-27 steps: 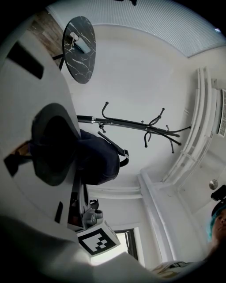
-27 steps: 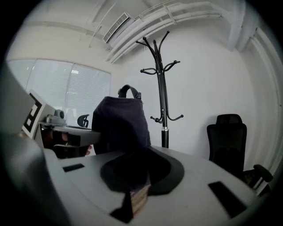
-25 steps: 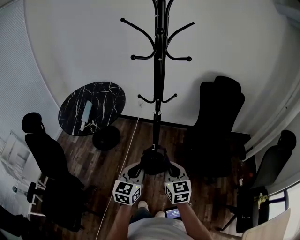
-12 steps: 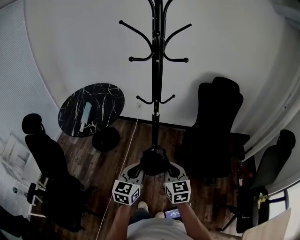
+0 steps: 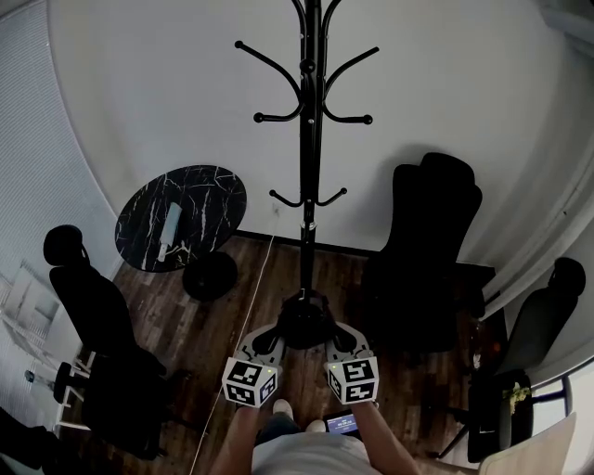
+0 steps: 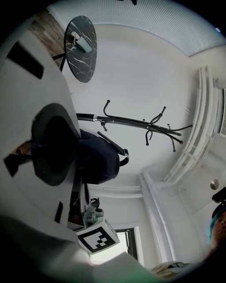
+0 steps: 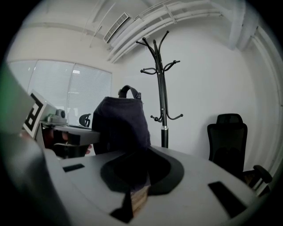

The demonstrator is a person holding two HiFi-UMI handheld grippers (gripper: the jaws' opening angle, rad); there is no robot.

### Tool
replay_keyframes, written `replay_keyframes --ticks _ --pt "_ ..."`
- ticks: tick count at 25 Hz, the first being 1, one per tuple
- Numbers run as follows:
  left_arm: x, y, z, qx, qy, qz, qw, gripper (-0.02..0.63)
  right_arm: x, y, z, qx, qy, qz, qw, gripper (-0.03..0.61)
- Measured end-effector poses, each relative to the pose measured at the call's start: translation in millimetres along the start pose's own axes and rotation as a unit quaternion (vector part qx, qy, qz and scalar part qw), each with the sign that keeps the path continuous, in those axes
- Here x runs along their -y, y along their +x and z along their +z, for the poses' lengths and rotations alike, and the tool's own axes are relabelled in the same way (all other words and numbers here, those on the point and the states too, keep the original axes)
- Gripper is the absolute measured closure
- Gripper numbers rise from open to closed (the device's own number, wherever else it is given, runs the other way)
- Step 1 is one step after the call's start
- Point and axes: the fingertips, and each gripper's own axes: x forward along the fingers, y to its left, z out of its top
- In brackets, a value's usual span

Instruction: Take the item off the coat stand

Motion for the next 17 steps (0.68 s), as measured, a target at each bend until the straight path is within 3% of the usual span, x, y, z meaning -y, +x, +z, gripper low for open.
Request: replay_keyframes --ticks 17 --pt "7.2 4.7 -2.4 0.0 -0.005 -0.001 1.0 0.584 8.2 -3.9 -2.2 -0.001 0.011 0.003 1.0 0.551"
